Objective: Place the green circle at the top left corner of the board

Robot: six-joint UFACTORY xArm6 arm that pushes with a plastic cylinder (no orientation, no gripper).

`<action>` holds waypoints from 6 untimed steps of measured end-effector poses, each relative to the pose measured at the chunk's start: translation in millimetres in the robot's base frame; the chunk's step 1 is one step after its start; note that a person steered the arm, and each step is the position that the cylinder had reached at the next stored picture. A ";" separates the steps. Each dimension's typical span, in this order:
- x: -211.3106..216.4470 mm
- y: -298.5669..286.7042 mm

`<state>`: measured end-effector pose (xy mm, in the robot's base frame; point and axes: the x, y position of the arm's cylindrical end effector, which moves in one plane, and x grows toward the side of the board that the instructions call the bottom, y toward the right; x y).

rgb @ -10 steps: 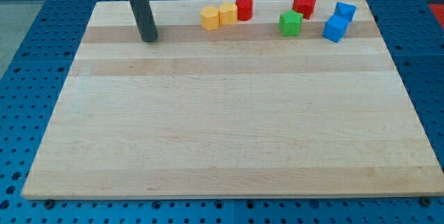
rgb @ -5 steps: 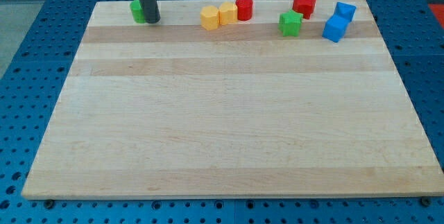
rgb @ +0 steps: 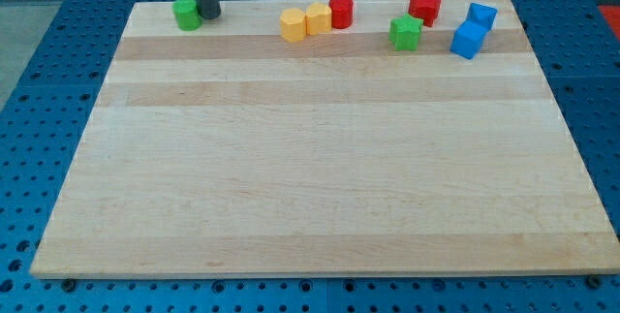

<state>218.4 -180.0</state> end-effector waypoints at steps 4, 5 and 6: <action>0.0 -10.5; -0.1 30.9; -7.4 93.6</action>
